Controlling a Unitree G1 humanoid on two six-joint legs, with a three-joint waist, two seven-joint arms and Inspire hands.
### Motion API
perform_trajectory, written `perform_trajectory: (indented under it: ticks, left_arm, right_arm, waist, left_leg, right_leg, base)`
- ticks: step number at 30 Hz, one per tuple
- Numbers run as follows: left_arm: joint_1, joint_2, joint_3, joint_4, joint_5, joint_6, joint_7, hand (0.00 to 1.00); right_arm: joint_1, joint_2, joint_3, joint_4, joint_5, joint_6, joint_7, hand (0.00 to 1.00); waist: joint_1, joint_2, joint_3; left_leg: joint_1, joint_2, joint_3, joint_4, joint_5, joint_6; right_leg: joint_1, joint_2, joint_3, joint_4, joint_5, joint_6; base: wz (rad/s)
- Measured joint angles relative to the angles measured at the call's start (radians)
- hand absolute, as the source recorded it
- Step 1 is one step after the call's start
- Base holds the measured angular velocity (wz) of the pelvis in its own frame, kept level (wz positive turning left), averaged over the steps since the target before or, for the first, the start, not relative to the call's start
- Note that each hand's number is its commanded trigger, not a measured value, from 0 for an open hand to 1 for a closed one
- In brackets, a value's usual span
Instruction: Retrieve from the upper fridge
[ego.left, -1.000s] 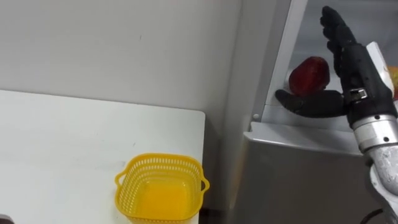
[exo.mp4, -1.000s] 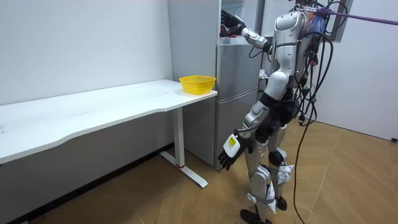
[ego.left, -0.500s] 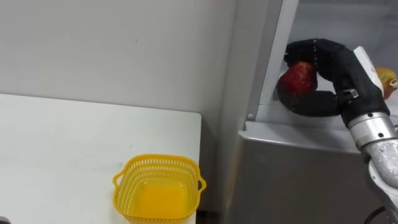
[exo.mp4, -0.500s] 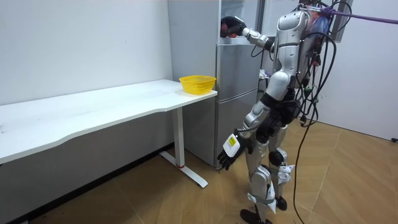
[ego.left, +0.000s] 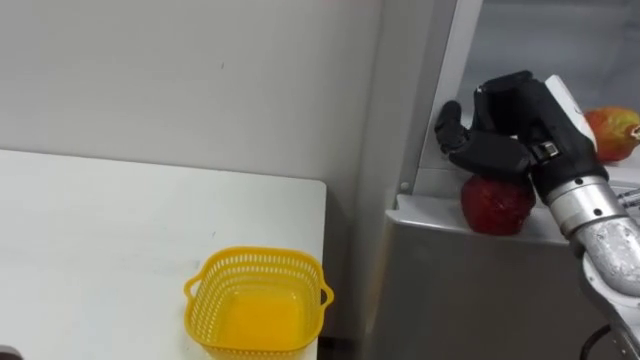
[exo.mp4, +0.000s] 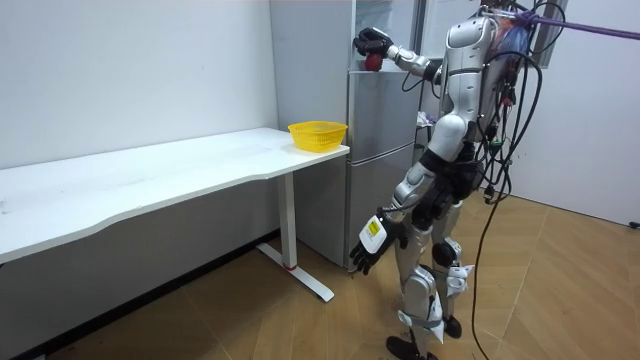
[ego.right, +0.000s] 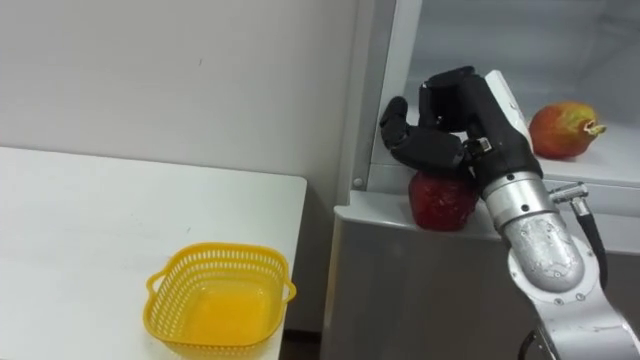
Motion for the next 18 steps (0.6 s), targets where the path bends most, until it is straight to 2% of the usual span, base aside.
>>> perform_trajectory:
  ticks: [15,16,18]
  left_arm:
    - [0.002,0.000,0.000,0.003,-0.012,0.008,0.018,0.00]
    - [0.002,0.000,0.000,0.002,-0.013,0.012,0.019,0.00]
    - [0.002,0.000,0.000,0.002,-0.019,0.016,0.019,0.00]
  right_arm:
    - [0.002,0.000,0.020,0.000,-0.011,0.008,-0.022,1.00]
    - [0.003,0.000,0.026,0.000,-0.014,0.009,-0.025,0.87]
    - [0.005,0.000,0.035,0.000,-0.027,0.010,-0.031,0.54]
  waist:
    - [0.001,-0.005,-0.0050]
    - [0.001,-0.005,-0.0051]
    - [0.001,-0.005,-0.0049]
  left_leg:
    - [0.001,0.000,0.002,0.001,0.002,0.000]
    - [0.004,0.000,0.002,0.001,0.002,0.000]
    - [0.009,0.000,0.002,0.000,0.002,0.000]
  right_leg:
    - [0.000,0.000,0.000,0.001,0.000,0.000]
    - [0.002,0.000,0.000,0.001,0.000,-0.001]
    - [0.008,0.000,0.000,0.001,0.000,-0.001]
  base:
    - [0.00]
    - [0.00]
    - [0.00]
